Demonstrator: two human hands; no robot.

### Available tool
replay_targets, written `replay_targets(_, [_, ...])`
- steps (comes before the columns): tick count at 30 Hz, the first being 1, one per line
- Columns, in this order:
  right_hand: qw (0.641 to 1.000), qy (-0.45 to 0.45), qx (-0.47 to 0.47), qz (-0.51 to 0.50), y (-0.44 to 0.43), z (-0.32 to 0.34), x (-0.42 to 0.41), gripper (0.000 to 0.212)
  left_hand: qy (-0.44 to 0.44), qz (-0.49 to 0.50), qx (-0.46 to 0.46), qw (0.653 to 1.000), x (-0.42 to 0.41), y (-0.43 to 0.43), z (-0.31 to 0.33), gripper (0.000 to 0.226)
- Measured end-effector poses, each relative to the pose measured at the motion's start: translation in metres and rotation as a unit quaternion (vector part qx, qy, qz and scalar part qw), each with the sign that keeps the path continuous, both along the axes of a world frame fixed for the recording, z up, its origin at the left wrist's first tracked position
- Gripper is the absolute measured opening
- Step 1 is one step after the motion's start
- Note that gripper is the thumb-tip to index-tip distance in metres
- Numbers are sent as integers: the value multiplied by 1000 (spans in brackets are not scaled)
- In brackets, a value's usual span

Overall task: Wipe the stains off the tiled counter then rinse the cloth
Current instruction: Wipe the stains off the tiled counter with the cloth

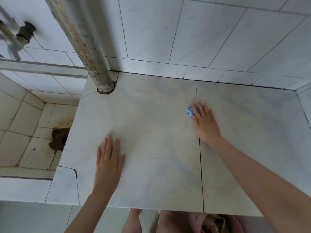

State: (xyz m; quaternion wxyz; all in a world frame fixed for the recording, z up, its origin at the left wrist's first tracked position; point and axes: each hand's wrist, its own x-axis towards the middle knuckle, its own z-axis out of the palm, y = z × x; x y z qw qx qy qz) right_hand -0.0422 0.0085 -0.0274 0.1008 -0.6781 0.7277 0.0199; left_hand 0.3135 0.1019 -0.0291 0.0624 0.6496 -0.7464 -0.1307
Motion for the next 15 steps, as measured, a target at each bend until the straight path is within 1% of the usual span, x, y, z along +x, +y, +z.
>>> replay_targets(3, [999, 12, 6, -42, 1, -1, -2, 64, 7, -37, 4, 999, -21, 0, -1, 60])
replay_targets(5, [999, 13, -11, -32, 14, -4, 13, 64, 14, -39, 3, 999, -33, 2, -3, 59])
replay_targets(9, [992, -44, -40, 108, 84, -3, 60, 49, 11, -32, 5, 999, -42, 7, -5, 58])
replay_targets(12, [973, -79, -49, 213, 153, -1, 96, 48, 0, -37, 14, 999, -44, 11, -5, 61])
replay_targets(15, [960, -78, -34, 268, 196, -2, 101, 48, 4, -46, 19, 999, -48, 20, -2, 60])
